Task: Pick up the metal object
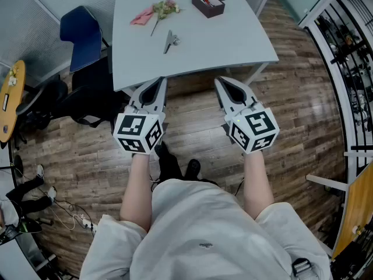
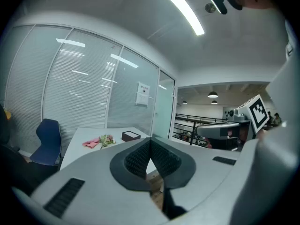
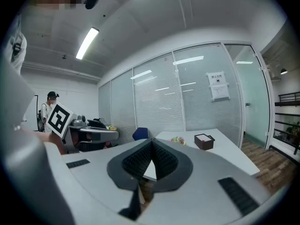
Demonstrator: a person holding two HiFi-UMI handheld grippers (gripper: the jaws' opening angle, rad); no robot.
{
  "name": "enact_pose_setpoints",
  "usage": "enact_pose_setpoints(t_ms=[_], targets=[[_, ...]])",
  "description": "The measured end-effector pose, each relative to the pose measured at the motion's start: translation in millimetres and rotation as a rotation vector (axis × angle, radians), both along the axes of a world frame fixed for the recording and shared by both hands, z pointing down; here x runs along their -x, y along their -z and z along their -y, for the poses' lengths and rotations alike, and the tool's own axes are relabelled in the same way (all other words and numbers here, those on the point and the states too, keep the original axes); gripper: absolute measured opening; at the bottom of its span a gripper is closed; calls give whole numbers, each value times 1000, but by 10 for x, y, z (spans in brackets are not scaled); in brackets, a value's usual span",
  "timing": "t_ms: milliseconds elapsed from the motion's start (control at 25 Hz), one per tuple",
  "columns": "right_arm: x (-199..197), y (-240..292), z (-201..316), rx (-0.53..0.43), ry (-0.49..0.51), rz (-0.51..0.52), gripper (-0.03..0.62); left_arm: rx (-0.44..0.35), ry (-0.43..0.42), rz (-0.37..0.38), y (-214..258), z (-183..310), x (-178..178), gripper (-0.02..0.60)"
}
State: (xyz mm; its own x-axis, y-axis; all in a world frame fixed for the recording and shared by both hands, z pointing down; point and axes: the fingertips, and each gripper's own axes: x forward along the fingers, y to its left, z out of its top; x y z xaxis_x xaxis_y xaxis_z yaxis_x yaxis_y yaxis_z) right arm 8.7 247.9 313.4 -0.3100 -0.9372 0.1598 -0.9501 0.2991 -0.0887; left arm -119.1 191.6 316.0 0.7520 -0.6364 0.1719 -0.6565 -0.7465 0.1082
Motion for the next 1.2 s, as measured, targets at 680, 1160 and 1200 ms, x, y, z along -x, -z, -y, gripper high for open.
enact_pose_setpoints(t_ms=[680, 1160, 1200], targets=[[-72, -174, 61, 53, 8, 85, 6, 31, 12, 23, -120, -1, -87, 18], [42, -330, 348, 102, 30, 42, 10, 21, -1, 19, -225, 274, -44, 18], [46, -342, 398, 111, 37, 36, 16, 27, -1, 13, -241, 340, -60, 18]])
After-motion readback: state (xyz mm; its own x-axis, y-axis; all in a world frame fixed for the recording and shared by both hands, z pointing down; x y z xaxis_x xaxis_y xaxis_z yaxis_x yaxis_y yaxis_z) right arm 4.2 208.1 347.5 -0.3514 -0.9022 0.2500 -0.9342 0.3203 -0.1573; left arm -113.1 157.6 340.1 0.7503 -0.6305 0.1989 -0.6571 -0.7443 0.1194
